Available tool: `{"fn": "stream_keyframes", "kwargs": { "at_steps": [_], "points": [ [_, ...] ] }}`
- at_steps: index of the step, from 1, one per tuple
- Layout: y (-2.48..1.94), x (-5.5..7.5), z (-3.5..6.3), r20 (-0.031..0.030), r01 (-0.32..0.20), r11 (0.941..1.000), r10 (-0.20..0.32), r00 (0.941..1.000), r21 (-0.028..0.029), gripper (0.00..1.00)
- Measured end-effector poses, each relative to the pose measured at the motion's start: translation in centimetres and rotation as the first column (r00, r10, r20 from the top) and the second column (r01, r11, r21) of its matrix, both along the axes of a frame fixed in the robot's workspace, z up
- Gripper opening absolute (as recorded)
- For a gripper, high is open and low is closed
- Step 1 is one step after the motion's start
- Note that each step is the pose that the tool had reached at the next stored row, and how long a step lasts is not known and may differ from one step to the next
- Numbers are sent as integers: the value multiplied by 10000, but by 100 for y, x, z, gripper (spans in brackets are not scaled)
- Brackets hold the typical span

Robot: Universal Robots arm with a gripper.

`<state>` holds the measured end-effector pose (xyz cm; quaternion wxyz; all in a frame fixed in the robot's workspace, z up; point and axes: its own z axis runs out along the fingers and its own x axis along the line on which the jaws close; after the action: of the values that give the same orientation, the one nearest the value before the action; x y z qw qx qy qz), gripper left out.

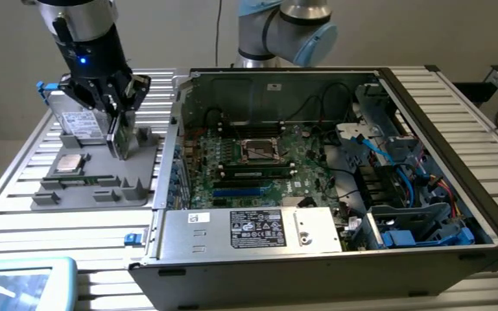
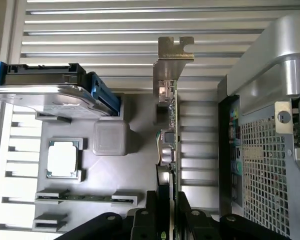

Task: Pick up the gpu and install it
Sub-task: 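Pick up the gpu and move the gpu toward the slot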

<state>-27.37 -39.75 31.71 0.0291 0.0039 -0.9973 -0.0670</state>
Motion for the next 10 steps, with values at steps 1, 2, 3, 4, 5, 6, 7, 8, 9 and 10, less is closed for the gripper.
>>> {"fn": "stream_keyframes", "kwargs": {
  "at_steps": [1,2,3,4,5,6,7,8,9,10],
  "points": [
    [0,0,45,1,0,10000,0,10000,1,27],
    [0,0,90,0,0,10000,0,10000,1,27],
    [0,2,139,0,-2,10000,2,10000,0,27],
    [-1,7,184,1,-2,10000,2,10000,1,27],
    [-1,19,230,0,-2,10000,2,10000,0,27],
    [0,31,274,0,1,10000,-1,10000,1,27],
    [0,45,318,1,2,10000,-2,10000,2,27],
    [0,59,364,0,3,10000,-3,10000,0,27],
    [-1,74,409,1,3,10000,-3,10000,1,27],
    [-1,91,458,-1,4,10000,-4,10000,-1,27]
  ]
}}
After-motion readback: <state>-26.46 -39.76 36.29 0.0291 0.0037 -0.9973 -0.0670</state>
